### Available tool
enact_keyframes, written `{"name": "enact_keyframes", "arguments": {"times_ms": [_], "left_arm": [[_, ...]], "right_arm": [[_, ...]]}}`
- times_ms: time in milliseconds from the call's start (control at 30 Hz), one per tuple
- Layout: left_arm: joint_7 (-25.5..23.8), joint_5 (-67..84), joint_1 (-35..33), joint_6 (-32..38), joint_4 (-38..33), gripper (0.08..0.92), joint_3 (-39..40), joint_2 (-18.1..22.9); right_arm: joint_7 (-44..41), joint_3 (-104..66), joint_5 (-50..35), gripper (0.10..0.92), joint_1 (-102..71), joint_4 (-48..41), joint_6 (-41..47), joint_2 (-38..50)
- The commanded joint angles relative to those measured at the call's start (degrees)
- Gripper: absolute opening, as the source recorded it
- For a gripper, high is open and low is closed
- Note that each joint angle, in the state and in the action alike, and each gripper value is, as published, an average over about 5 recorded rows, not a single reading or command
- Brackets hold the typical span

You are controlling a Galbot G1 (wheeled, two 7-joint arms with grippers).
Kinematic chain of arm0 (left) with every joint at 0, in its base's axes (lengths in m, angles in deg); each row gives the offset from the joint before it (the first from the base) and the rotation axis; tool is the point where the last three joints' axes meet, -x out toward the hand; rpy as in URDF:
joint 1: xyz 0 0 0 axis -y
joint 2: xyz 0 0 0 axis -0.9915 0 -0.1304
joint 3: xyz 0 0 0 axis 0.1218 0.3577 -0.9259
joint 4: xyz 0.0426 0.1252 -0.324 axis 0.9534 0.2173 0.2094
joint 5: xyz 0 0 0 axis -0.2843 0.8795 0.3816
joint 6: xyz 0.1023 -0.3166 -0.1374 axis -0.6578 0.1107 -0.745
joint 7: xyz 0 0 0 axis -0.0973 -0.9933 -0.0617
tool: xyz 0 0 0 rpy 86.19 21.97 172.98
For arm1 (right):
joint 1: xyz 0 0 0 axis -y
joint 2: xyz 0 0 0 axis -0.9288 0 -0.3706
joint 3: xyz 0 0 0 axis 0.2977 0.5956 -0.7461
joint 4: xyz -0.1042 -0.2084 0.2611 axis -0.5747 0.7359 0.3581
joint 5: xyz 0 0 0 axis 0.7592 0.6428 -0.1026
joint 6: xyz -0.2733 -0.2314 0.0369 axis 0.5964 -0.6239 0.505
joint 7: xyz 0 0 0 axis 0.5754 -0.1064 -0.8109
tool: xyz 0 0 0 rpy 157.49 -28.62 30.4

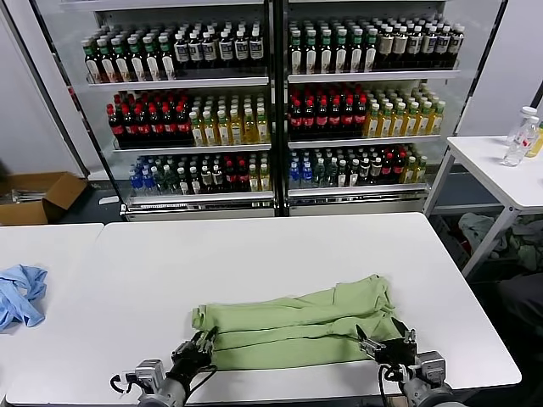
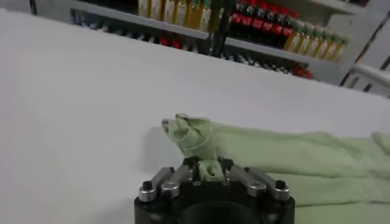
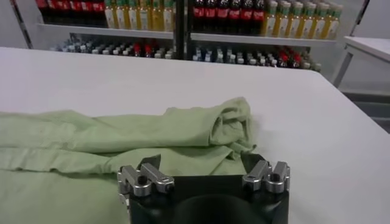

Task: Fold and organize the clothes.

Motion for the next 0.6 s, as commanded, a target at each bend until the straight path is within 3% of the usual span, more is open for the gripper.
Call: {"name": "enact_keyframes", "arguments": {"times_ms": [33,200,400,600], "left_arm": [[-1.70,12.03,-0.48,-0.11,1.41,0.231,-5.52,-0.49],[-2.00,12.61,-0.94,0.30,-0.64,0.118,-15.52,-4.69],[-1.17,14.73,-0.17,0.36,-1.04,0.110,-28.38,-10.46],[0.70,21.51,2.21,0.46,-1.46,0.110,-34.48,-15.48]], "right_arm": [[0.10,-0.65,-0.40,0.823,0.09,0.00,-0.36,0.25],[0.32,-0.82,-1.13,0.823,1.03,-0.55,-0.71,0.53],[0.50,-0.08,-1.74,0.823,2.58,-1.28,-0.78,0.56],[0.75,0.88,-2.22,0.823,4.33,-2.03,-0.67,0.74]]}}
